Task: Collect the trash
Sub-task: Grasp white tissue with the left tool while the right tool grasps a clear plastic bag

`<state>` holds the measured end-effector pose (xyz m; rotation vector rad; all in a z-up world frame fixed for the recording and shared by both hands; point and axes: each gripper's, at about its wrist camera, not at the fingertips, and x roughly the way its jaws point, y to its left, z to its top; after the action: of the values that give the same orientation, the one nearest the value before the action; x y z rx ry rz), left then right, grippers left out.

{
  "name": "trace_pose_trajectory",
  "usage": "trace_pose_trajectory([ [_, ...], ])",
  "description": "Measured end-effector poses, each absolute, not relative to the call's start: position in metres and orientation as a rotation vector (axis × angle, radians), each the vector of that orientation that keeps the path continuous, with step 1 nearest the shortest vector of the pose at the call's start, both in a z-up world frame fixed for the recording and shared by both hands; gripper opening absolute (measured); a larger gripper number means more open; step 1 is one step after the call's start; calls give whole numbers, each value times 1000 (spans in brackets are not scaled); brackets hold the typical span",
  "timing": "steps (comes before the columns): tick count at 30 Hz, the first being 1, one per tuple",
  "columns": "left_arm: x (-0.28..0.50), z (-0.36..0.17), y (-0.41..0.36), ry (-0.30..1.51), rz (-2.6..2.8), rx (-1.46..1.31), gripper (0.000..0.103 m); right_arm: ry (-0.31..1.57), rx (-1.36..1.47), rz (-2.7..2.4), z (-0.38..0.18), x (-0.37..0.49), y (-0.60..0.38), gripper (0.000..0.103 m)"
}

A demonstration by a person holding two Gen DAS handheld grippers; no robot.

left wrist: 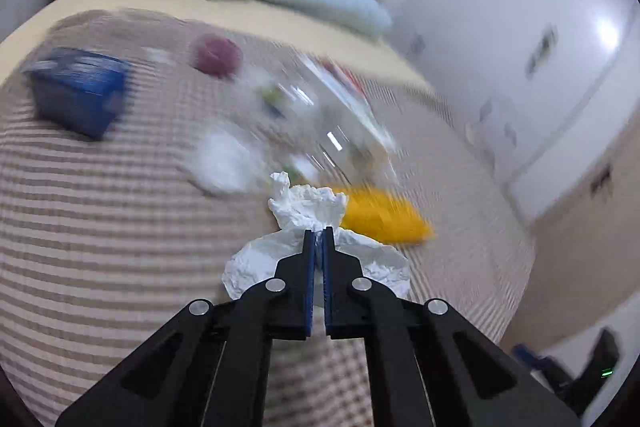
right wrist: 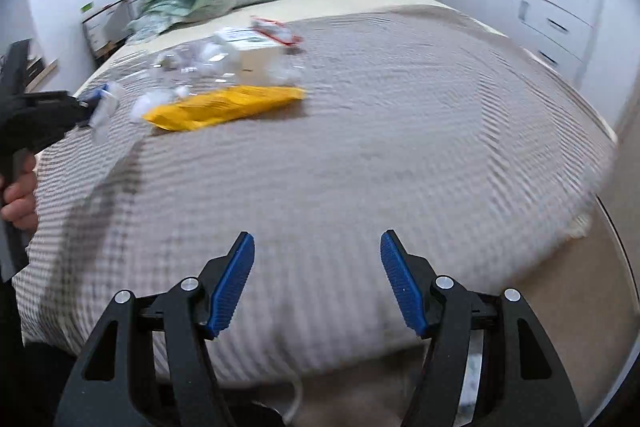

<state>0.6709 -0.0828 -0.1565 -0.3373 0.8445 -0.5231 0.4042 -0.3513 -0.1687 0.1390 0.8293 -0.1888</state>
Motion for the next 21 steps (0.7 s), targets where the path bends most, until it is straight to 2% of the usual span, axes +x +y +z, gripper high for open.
trace_pose_trajectory([
  [4,683,-165,-11,827,-402,-446,1,820,117,-64,-164,477,-310,63],
  [13,693,-186,66,846,-247,-573,1,868,-71,177,-168,662,-187,63],
  [14,690,-186,71,843,-246,-578,1,879,-90,166,-173,677,-179,56],
  [17,684,-186,85,840,-261,-603,1,951,-64,121,-197,715,-172,49],
  [18,688,-185,89,844,-260,-611,1,986,-26,111,-206,722,-173,39],
  [19,688,-186,91,847,-255,-614,1,1008,25,121,-213,727,-173,35],
  [21,688,-188,95,853,-249,-627,1,982,31,119,-212,721,-170,16],
])
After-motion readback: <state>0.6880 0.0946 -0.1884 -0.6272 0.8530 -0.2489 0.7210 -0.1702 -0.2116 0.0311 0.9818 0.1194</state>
